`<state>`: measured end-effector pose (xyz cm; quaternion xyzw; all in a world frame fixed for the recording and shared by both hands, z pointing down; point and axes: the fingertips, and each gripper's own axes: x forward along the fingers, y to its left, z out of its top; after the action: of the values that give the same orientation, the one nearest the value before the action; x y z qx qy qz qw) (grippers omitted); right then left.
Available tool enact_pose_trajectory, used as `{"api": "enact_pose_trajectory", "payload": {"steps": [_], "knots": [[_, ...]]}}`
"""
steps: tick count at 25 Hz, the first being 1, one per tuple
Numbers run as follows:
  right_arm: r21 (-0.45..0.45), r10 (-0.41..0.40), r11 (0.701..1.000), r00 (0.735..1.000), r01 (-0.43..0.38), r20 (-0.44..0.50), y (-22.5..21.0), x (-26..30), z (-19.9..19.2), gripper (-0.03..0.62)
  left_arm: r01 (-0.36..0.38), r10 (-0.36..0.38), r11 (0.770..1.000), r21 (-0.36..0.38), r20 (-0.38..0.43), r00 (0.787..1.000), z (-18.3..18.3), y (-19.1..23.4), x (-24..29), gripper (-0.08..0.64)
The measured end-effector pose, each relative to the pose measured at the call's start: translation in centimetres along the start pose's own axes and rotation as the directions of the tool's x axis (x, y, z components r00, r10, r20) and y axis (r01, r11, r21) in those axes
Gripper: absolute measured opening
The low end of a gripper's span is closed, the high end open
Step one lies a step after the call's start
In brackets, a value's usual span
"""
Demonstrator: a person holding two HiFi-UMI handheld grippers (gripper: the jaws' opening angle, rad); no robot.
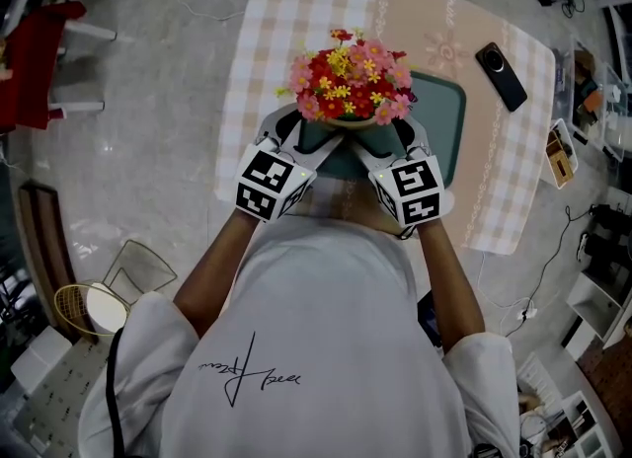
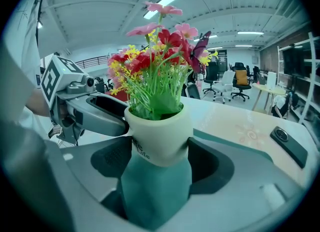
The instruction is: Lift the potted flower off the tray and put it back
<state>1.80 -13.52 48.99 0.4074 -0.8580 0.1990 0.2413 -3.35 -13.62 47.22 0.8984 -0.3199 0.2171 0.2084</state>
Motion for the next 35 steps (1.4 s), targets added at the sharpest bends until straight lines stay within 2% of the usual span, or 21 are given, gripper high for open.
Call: {"api": "enact_pose_trajectory", "payload": {"steps": [4,12,19,26,35], "knots": [[0.0,-0.011,1.0,1.0,0.011,0.003,0.2,-0.4,0.3,0.359,0.013,-0.013,1.0,-0.009,0.003,1.0,0.2,-0.2,-0.3,0.284],[0.013,-0.034,0.999,0.999,0.033,0.005,0.6,-1.2,0.9,0.354,0.038,-0.038,0.999,0.037,0.0,0.999,1.0,-0.5,-1.0,0.282],[0.022,-0.055,0.998,0.998,0.055,-0.01,0.4,-1.7,1.3,0.351,0.065,-0.065,0.997,0.047,-0.003,0.998,1.6,-0.7,-1.0,0.281],[0.014,-0.072,0.997,0.997,0.072,-0.003,0.2,-2.6,2.3,0.35,0.081,-0.081,0.995,0.058,0.004,0.997,2.6,-1.0,-1.4,0.276],[0.044,-0.11,0.993,0.994,0.109,0.019,0.2,-4.1,3.1,0.347,0.124,-0.125,0.99,0.07,0.018,0.992,3.9,-1.9,-1.7,0.276]]}}
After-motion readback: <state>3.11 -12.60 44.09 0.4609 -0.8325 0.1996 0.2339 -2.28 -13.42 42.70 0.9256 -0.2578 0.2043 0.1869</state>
